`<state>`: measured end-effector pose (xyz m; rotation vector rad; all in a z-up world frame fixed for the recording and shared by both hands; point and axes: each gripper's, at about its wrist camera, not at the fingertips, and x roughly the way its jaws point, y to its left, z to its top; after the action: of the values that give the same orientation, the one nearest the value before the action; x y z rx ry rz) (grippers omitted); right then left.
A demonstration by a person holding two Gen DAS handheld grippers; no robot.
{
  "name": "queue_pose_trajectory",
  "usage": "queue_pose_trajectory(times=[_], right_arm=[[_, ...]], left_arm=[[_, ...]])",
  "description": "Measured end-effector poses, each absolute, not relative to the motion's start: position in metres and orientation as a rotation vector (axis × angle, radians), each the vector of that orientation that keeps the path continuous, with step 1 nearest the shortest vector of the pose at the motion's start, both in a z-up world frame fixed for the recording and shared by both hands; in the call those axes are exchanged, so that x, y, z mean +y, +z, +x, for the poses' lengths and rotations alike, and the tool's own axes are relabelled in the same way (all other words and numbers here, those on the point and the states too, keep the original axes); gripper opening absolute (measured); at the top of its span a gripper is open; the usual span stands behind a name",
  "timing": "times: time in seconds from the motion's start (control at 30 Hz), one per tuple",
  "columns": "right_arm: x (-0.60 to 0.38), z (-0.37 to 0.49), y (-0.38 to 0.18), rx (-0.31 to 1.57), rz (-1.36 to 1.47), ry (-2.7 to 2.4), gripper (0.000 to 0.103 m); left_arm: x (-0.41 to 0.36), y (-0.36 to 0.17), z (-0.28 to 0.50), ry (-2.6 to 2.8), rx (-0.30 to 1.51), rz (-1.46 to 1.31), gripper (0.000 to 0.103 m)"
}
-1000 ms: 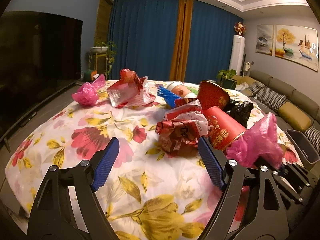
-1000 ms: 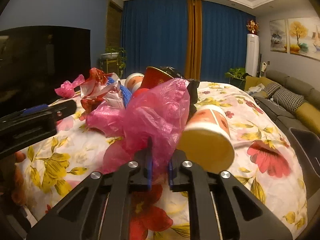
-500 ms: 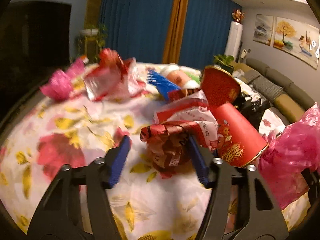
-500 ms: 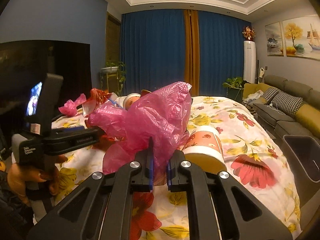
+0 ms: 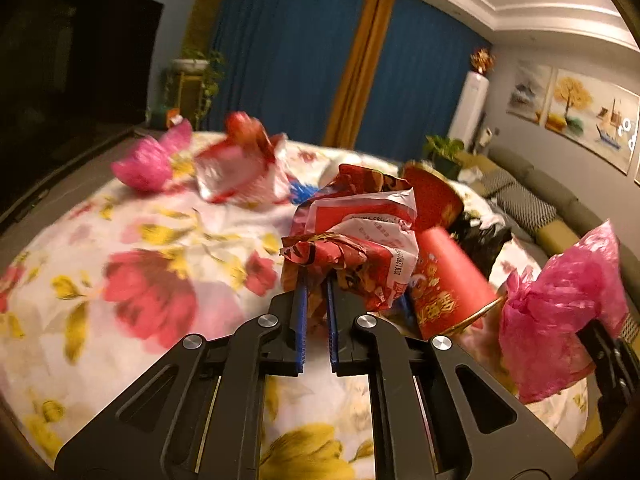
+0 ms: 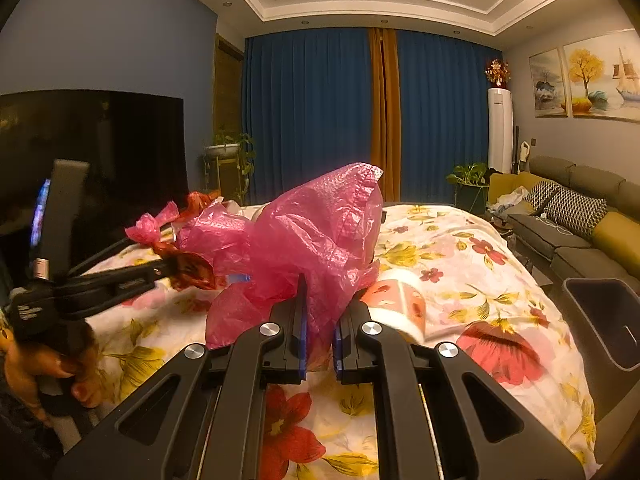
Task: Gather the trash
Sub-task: 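Grasp the pink plastic bag with the right tool while the left tool grasps the red-and-white wrapper, then carry the pink bag and the wrapper with both tools over the gray bin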
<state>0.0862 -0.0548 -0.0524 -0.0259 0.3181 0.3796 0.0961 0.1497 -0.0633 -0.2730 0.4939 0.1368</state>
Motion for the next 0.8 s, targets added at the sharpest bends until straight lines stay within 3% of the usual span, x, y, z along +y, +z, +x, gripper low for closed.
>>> queue_pose_trajectory(times=[0.37,0.8], right_arm=[[-0.077,0.072,-0.033,0.268,0.027,0.353,0.010],[-0.148,0.057,-0.024,0.235,0.101,0.189,0.011]], left_arm=[[0.113,-0.018,0.057,0.142,0.393,-0.198,0.008],[0.026,-0.004,0.061,-0.024,0.380,-0.108,0.008]])
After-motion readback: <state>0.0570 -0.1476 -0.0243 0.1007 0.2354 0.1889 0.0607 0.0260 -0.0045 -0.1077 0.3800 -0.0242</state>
